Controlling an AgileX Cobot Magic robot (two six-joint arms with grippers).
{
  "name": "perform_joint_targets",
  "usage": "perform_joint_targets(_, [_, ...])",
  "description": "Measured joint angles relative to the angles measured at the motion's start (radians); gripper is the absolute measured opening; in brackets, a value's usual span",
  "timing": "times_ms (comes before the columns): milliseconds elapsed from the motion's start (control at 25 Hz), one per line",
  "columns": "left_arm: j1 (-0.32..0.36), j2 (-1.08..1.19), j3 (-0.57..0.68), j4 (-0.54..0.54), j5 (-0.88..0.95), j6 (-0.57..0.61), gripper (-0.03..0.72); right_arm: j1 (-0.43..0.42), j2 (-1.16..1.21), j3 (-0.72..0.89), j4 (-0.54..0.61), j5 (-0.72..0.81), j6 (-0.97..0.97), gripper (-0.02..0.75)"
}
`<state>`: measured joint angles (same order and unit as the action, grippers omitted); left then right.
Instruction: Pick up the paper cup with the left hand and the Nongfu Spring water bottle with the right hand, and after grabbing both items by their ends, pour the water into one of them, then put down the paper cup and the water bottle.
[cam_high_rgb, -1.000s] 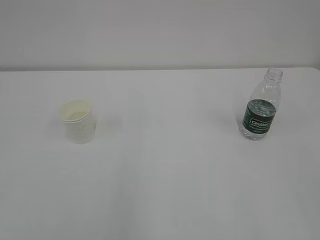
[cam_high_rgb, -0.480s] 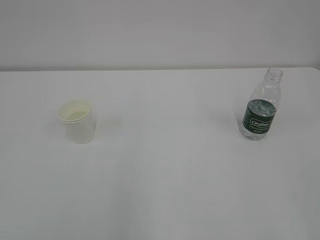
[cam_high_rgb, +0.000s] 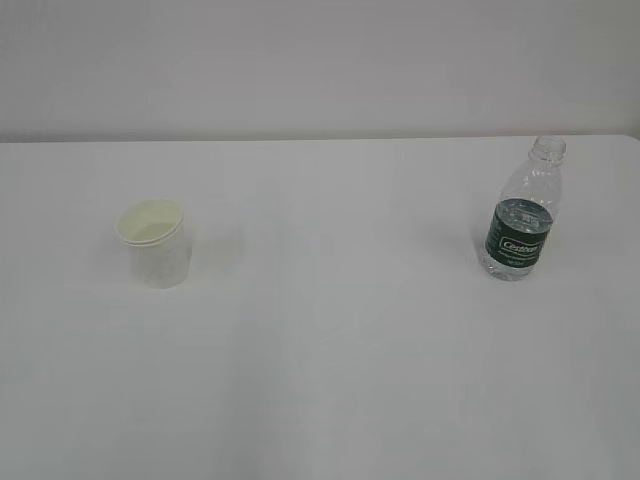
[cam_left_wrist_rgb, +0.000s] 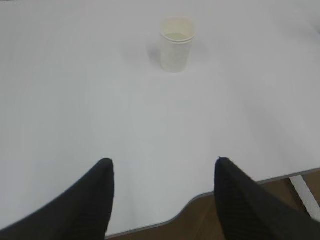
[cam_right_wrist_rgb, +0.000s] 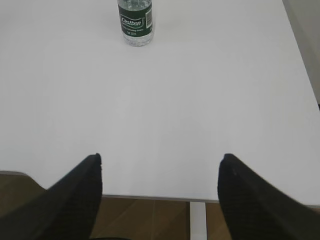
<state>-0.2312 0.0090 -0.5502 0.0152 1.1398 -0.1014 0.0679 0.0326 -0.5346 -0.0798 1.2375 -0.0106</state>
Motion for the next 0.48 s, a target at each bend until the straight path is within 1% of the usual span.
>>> perform_joint_targets(320, [0.0,0.0,0.0,0.0,-0.053,0.0,0.45,0.0,0.0,0.026,0.0,-0.063,0.001,0.537])
perform_joint_targets(480, [0.0,0.0,0.0,0.002,-0.053,0.0,0.45,0.0,0.0,0.028,0.0,-0.069,0.001,0.537])
